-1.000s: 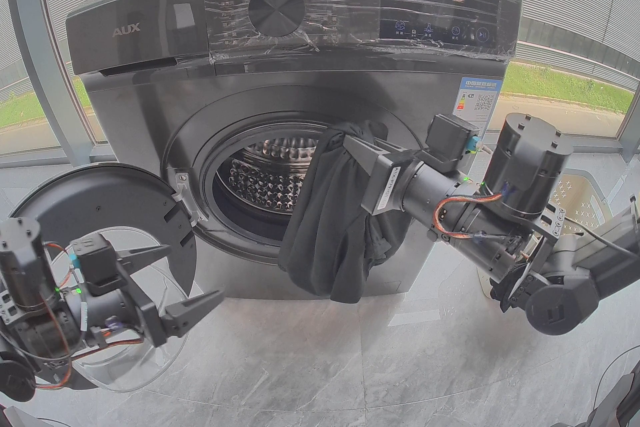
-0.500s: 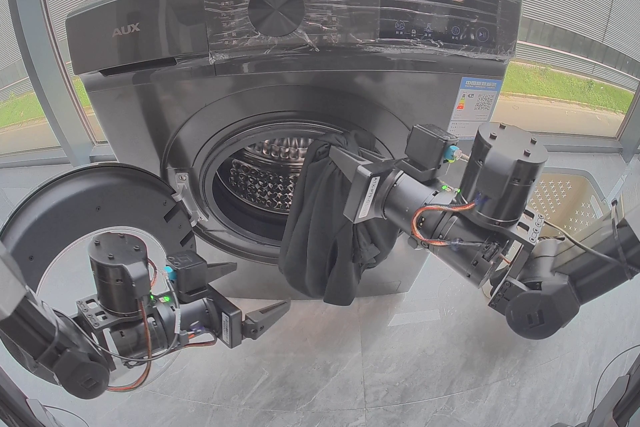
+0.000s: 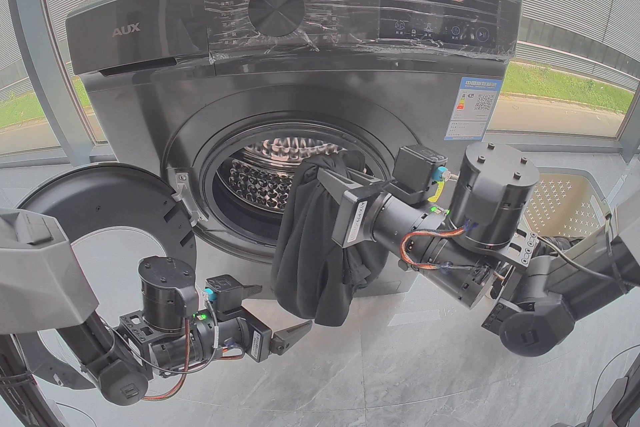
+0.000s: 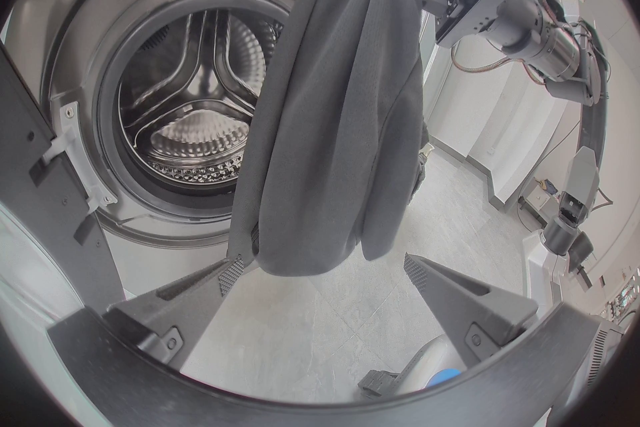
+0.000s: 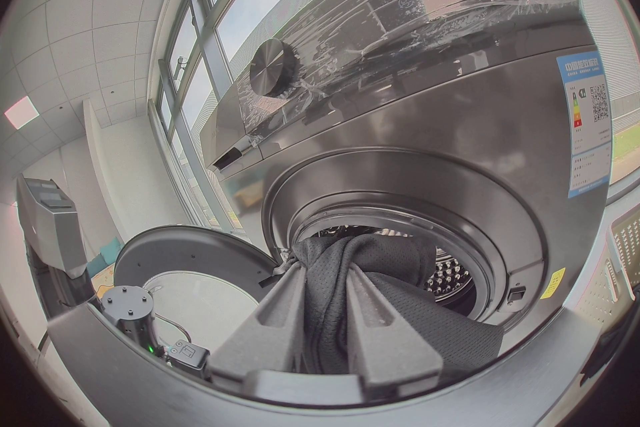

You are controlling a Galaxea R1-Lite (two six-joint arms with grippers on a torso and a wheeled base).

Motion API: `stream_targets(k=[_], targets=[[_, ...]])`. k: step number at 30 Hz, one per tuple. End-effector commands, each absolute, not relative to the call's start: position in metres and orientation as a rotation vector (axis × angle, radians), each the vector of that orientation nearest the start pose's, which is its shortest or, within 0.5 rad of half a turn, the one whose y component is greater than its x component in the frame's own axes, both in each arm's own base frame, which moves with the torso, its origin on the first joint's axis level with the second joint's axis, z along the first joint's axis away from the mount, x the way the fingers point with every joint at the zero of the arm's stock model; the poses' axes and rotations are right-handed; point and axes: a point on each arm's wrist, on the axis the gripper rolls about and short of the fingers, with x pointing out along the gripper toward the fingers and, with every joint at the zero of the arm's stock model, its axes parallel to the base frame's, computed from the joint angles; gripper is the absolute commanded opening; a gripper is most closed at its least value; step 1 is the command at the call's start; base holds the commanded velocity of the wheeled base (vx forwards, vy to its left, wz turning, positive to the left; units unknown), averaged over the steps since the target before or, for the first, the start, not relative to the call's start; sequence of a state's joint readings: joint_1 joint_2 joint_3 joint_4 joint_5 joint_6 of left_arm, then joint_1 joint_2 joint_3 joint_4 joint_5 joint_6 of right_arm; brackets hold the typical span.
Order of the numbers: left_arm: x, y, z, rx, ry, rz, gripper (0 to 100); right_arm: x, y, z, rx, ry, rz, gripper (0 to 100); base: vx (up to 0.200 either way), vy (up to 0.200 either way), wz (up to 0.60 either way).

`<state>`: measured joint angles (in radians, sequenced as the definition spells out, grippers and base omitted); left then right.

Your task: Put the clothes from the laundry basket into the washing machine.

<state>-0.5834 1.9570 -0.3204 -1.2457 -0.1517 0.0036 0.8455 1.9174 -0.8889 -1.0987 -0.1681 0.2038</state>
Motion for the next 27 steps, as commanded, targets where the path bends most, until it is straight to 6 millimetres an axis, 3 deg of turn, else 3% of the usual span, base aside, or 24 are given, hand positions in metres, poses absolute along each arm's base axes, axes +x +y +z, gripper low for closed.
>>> stream_targets(k=[1, 17, 27], targets=[[0.231, -0.156, 0.044, 0.096, 0.418, -0.725, 100, 0.239, 0.268, 0.177, 0.23, 0.01, 0.69, 0, 0.0, 0.0, 0.0], [0.249, -0.168, 0.018, 0.092, 0.373, -0.72, 100, 0.236, 0.271, 0.177, 0.23, 0.013, 0.699, 0, 0.0, 0.0, 0.0], [0.261, -0.166, 0.019, 0.093, 0.341, -0.663, 100, 0.234, 0.271, 0.176, 0.226, 0.015, 0.701, 0, 0.0, 0.0, 0.0]])
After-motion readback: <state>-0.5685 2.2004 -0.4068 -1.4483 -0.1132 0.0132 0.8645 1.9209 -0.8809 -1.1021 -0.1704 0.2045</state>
